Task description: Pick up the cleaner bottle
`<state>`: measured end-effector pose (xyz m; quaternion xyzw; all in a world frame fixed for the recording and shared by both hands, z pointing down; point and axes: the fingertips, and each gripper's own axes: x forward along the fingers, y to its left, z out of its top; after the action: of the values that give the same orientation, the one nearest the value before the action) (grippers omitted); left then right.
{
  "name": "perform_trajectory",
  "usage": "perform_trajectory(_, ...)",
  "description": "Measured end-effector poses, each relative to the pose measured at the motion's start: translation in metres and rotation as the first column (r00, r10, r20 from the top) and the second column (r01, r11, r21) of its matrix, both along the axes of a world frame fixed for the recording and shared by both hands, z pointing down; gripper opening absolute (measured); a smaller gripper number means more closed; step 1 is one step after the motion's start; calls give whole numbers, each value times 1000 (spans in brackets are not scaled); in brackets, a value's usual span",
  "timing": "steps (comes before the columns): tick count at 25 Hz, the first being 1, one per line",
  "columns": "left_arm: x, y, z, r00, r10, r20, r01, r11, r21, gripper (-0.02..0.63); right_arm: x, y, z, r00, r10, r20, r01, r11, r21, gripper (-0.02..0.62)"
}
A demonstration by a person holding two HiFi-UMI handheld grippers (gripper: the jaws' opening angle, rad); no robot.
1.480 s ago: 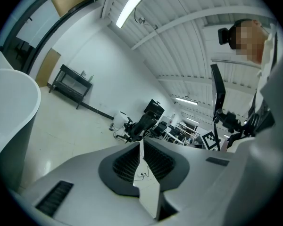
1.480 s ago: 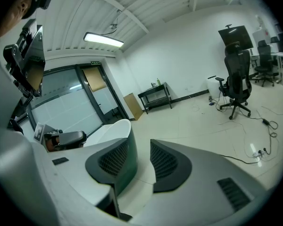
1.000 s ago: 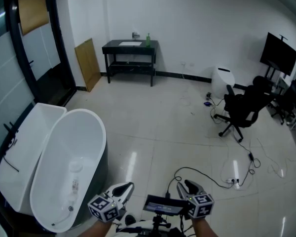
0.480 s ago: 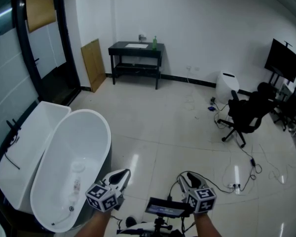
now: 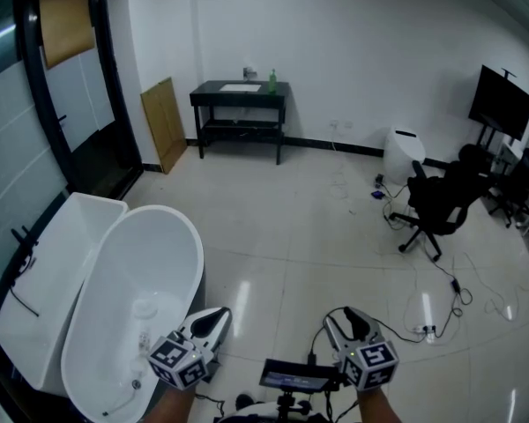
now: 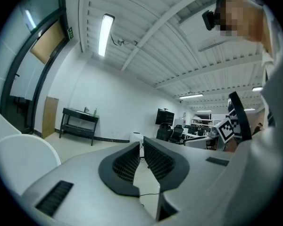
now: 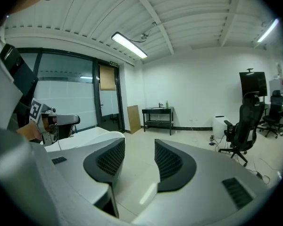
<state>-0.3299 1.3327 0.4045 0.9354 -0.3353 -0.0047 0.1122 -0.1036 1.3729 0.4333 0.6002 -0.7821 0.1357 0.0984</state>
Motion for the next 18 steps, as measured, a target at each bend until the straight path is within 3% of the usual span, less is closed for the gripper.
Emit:
perform_trajectory(7,-46,-11,-8,999,-24,-41,25,1000,19,97,-28,-11,-7,1000,31,-1,-31,999,22,210)
perform_trajectory(13,-69,-16,-7,998,30,-56,-28,999,24,97,-53,-22,-5,998,52,24,-53,998,31,210)
perform_trajectory(18,-69,-28,-7,997,38,-66,-37,999,14,97,-50,-34,-6,998,56,24,-57,998,18,210)
